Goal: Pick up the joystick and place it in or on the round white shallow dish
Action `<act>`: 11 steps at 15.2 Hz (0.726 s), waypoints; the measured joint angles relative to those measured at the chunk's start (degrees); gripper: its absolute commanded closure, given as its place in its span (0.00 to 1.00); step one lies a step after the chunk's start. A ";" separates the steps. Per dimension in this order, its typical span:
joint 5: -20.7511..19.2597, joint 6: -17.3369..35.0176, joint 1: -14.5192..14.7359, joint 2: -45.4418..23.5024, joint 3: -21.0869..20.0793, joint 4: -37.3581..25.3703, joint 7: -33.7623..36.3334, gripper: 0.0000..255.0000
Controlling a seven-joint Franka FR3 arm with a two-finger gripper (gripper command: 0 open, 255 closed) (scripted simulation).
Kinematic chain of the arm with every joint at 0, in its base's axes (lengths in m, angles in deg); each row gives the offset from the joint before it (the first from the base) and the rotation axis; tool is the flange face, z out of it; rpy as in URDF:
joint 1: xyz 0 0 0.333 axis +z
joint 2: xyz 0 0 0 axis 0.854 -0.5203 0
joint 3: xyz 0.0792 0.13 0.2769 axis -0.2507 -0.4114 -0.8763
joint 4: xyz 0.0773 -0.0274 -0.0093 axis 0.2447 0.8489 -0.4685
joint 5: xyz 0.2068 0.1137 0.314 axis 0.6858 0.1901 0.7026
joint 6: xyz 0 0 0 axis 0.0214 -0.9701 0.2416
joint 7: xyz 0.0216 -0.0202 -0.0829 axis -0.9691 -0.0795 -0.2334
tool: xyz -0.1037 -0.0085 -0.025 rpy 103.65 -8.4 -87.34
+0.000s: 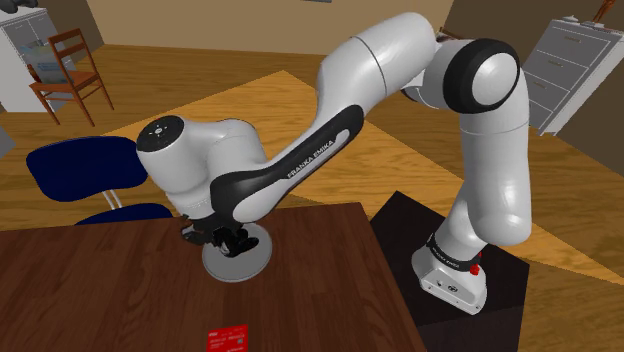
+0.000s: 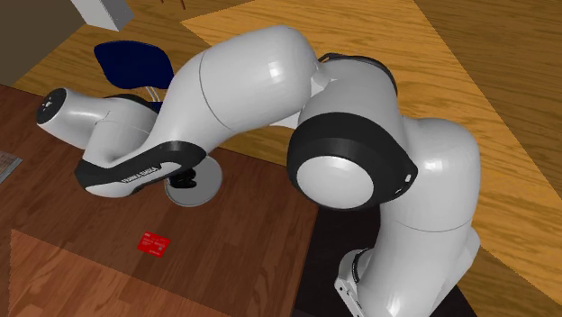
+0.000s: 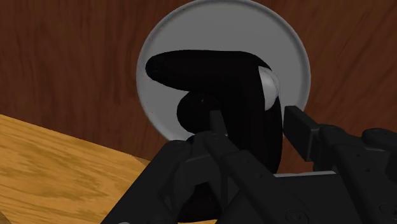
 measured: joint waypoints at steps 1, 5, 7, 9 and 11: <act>-0.35 0.33 0.27 -0.61 0.20 -0.17 0.28 1.00; -1.47 2.60 0.48 -1.93 0.85 1.10 1.22 1.00; -2.07 3.57 0.66 -2.73 1.23 1.41 1.64 1.00; -2.62 4.44 0.84 -3.48 1.59 1.68 2.04 1.00; -2.85 4.80 0.95 -3.77 1.72 1.79 2.25 1.00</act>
